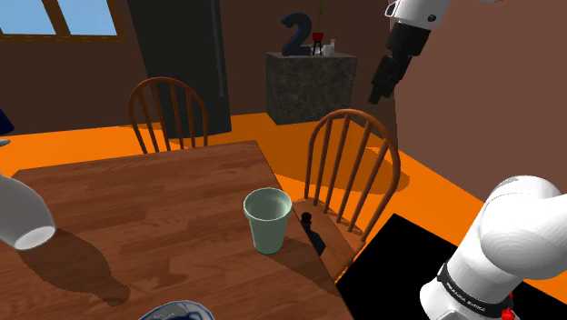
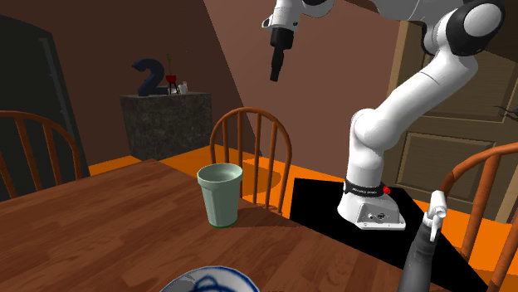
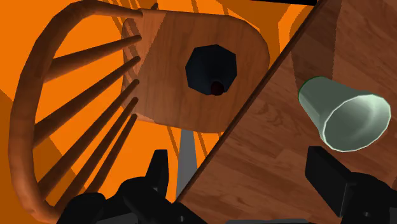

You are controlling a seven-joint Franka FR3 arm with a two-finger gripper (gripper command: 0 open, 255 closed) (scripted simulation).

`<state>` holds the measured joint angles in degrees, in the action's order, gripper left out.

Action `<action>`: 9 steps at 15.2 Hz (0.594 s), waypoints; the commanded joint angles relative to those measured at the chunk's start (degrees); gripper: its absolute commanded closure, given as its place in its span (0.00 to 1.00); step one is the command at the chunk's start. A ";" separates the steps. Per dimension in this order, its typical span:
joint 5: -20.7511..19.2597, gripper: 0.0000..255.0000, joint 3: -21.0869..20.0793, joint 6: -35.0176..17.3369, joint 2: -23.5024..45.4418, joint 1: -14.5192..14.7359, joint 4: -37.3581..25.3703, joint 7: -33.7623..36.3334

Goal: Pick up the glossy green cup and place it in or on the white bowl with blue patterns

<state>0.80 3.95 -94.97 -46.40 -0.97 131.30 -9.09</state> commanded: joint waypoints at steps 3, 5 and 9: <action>1.54 0.00 -0.66 -2.70 1.23 0.73 2.10 0.90; 3.11 0.00 -1.34 -5.46 2.69 1.54 3.99 1.73; 6.40 0.00 -2.76 -11.16 6.33 3.34 7.08 3.12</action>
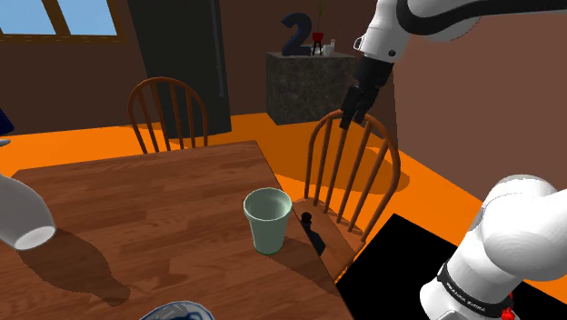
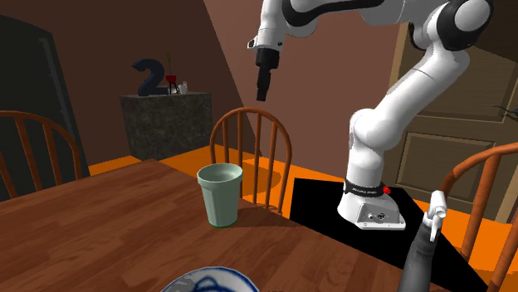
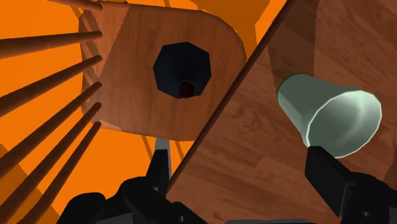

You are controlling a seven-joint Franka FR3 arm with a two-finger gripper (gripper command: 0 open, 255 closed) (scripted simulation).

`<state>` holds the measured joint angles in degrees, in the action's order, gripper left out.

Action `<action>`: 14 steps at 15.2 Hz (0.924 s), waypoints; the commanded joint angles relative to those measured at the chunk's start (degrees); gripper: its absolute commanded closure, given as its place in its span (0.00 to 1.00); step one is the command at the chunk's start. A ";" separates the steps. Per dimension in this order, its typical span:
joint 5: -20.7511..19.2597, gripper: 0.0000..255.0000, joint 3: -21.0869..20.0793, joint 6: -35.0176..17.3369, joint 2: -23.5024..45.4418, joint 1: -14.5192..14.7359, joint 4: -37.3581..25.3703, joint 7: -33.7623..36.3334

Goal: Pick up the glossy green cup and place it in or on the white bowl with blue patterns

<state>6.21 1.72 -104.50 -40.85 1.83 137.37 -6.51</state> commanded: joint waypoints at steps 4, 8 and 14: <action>4.48 0.00 -1.97 -7.49 5.39 2.60 3.14 1.54; 8.22 0.00 -3.40 -13.36 10.93 4.87 4.20 2.09; 14.31 0.00 -5.44 -21.75 20.68 8.55 3.67 1.93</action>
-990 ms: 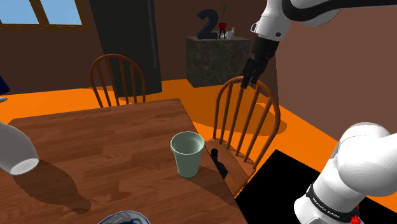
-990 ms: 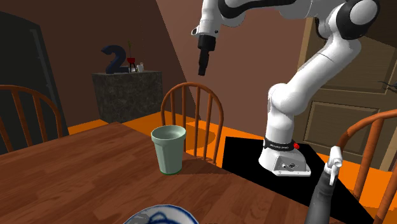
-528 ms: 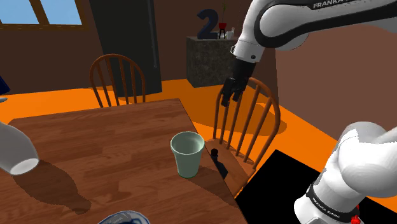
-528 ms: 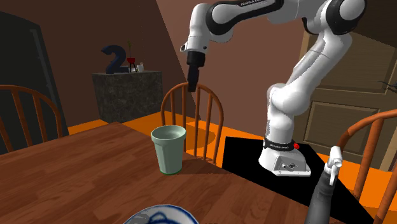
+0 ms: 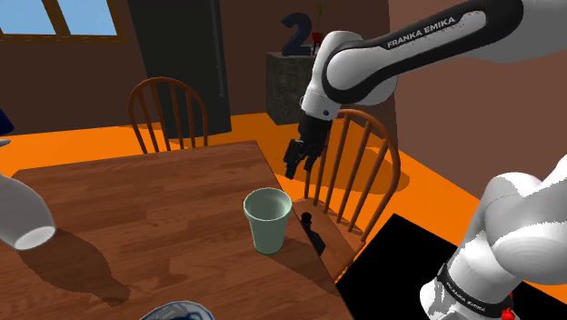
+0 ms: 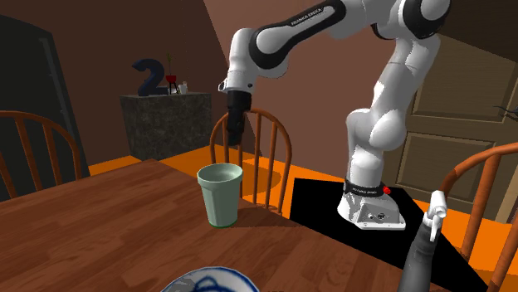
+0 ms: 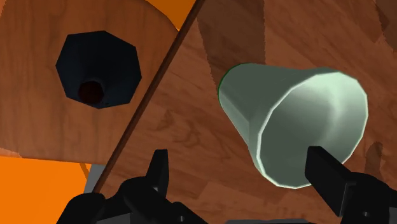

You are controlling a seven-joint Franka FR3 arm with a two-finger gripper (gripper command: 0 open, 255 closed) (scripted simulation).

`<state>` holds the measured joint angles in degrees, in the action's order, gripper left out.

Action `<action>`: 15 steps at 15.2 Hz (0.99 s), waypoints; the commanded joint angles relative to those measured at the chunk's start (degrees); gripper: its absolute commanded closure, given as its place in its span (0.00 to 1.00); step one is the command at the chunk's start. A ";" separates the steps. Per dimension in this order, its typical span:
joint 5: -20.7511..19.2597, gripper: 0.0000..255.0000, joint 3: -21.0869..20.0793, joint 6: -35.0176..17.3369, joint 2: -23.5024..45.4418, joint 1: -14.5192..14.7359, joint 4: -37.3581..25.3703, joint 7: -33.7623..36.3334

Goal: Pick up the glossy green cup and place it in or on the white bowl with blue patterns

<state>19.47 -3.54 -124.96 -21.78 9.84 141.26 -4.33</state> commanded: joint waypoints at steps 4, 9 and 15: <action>4.98 0.00 -1.40 -5.78 8.08 2.74 -1.79 -0.94; 6.30 0.00 -2.10 -9.80 10.77 3.48 -0.59 -1.66; 7.04 0.00 -2.45 -11.86 12.28 3.88 -0.11 -2.08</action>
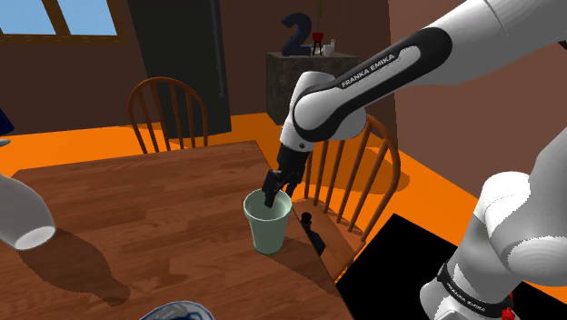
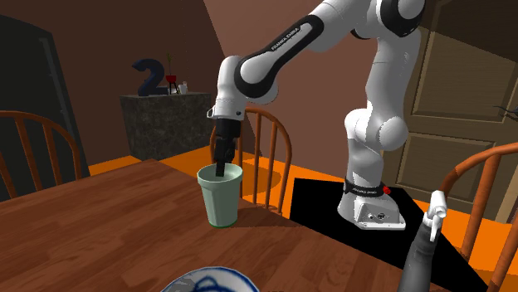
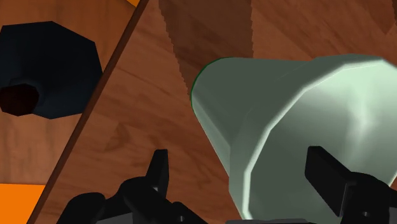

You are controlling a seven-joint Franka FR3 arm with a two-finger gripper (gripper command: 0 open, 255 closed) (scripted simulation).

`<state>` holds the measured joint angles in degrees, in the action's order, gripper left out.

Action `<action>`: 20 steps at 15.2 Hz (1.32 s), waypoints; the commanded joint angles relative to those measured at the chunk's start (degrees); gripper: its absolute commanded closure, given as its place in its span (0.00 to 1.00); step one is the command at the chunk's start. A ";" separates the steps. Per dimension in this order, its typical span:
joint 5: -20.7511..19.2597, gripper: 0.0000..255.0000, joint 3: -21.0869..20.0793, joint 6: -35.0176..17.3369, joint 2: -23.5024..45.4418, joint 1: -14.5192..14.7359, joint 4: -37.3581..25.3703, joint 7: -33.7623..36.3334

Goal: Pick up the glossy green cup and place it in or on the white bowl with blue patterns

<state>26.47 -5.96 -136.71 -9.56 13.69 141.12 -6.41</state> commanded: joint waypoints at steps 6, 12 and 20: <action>0.04 1.00 -0.03 -0.11 0.06 0.03 0.03 0.00; 0.04 1.00 -0.03 -0.10 0.05 0.03 0.03 0.00; -1.64 1.00 0.11 4.55 -2.79 -0.43 -2.00 2.10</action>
<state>25.05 -5.90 -132.83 -11.98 13.34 139.47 -4.55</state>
